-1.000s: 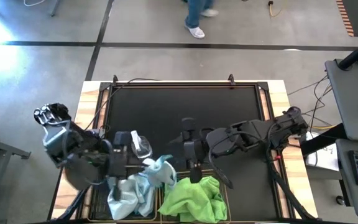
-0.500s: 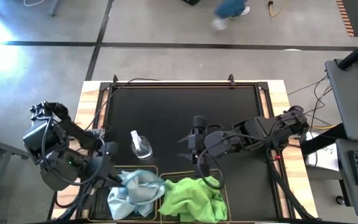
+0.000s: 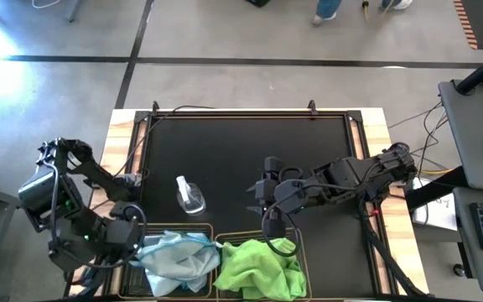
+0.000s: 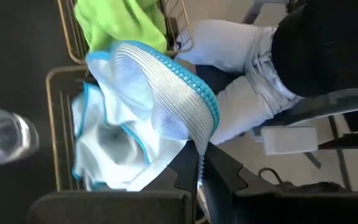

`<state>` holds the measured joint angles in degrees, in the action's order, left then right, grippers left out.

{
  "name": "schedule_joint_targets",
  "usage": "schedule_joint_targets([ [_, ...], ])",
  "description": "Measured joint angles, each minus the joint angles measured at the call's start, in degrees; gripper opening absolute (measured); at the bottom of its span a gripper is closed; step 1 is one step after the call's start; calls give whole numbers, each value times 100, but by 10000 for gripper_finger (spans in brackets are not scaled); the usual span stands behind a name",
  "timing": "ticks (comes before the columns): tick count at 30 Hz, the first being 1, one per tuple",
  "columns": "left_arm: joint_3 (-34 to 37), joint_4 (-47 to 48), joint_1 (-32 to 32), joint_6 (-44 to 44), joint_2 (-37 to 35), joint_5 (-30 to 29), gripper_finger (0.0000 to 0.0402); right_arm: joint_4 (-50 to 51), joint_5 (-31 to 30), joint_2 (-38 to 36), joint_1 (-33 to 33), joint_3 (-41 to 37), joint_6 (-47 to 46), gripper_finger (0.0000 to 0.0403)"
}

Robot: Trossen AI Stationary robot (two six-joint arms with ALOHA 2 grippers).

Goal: Sort microfiber towel by color & place in baskets
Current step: Put the white microfiber cloth into the left wire basket

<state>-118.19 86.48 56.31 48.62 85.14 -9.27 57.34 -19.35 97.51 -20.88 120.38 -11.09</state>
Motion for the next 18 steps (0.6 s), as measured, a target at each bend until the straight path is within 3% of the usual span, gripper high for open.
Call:
schedule_joint_targets([
  [7, -328, 41, 398, 636, 0, 248, 0, 0, 0, 0, 0, 0, -82, 196],
  [18, -1022, 183, 672, 746, -7, -130, 0, 0, 0, 4, 0, -2, -98, 196],
])
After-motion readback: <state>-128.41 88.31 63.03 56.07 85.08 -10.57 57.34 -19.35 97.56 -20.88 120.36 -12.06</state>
